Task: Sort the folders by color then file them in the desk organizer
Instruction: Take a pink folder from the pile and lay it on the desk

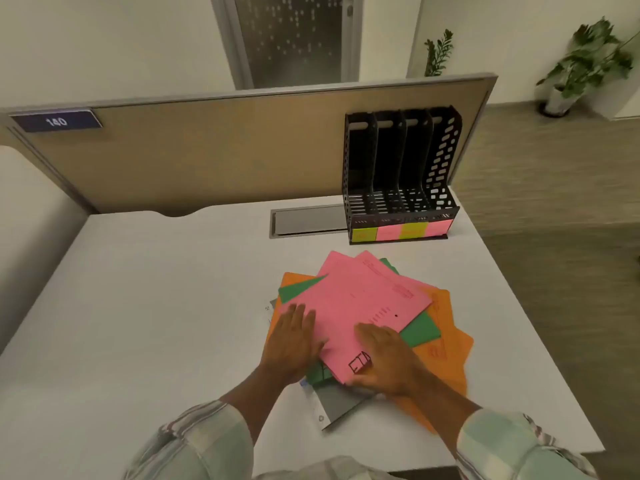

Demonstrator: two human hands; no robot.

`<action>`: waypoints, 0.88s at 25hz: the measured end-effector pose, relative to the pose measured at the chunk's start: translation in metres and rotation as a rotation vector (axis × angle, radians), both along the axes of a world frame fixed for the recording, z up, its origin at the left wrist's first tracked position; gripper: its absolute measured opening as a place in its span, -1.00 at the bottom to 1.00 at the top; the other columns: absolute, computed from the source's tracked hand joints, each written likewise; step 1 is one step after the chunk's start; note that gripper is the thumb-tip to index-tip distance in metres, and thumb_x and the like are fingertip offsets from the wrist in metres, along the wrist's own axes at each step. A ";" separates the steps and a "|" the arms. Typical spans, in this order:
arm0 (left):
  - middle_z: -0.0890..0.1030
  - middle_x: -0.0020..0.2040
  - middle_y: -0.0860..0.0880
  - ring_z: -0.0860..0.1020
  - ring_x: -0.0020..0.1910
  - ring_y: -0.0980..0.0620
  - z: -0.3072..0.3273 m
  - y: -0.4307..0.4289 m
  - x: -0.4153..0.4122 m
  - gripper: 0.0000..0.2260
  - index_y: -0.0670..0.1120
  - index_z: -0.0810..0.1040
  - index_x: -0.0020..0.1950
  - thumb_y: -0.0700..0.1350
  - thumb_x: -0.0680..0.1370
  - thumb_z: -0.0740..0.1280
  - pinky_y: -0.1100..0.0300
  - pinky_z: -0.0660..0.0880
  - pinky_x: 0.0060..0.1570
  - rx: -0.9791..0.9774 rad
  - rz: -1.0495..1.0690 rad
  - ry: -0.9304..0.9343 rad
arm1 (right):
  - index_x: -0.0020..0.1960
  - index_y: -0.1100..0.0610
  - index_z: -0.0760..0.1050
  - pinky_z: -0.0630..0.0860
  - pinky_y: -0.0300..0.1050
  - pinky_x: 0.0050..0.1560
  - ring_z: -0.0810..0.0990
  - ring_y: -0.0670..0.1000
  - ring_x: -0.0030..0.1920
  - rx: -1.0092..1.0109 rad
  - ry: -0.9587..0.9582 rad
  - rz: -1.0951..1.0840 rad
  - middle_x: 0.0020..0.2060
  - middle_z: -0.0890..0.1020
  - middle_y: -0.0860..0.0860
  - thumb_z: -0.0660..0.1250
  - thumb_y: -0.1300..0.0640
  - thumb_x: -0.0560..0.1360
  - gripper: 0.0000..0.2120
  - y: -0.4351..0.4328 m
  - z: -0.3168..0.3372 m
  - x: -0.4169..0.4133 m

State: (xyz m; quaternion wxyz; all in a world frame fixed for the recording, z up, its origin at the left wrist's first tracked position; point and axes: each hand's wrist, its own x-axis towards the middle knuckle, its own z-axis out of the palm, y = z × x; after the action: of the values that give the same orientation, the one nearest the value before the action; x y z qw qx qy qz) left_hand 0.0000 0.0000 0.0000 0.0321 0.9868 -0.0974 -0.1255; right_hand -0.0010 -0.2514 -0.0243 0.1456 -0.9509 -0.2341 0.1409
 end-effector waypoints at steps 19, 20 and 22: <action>0.50 0.28 -0.03 0.45 0.31 -0.03 -0.008 -0.044 -0.067 -0.71 -0.05 0.46 0.35 -0.08 0.64 0.34 -0.09 0.50 0.31 -0.818 0.697 -0.343 | -0.04 -0.01 0.62 0.50 -0.03 -0.24 0.62 0.07 -0.18 0.226 -0.482 -0.012 -0.17 0.70 -0.09 0.18 -0.11 0.68 -0.69 0.041 0.043 0.017; 0.51 0.32 -0.01 0.47 0.33 0.01 -0.006 -0.046 -0.065 -0.62 -0.04 0.43 0.40 -0.06 0.61 0.41 -0.02 0.50 0.33 -0.899 0.669 -0.289 | -0.05 -0.02 0.62 0.52 -0.05 -0.29 0.63 0.07 -0.20 0.253 -0.464 -0.049 -0.19 0.70 -0.10 0.16 -0.11 0.68 -0.68 0.052 0.061 0.020; 0.55 0.37 0.07 0.53 0.36 0.10 0.000 -0.053 -0.057 -0.44 -0.02 0.38 0.49 0.00 0.55 0.50 0.12 0.54 0.32 -1.089 0.613 -0.105 | -0.07 -0.03 0.62 0.55 -0.07 -0.30 0.63 0.03 -0.21 0.320 -0.391 -0.135 -0.22 0.68 -0.12 0.11 -0.14 0.68 -0.63 0.077 0.092 0.023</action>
State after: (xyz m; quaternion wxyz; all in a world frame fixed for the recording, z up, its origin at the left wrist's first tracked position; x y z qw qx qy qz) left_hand -0.0573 -0.0531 0.0001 0.5598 0.8169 0.1385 0.0058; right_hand 0.0216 -0.1745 0.0680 0.2551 -0.9384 -0.2131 -0.0946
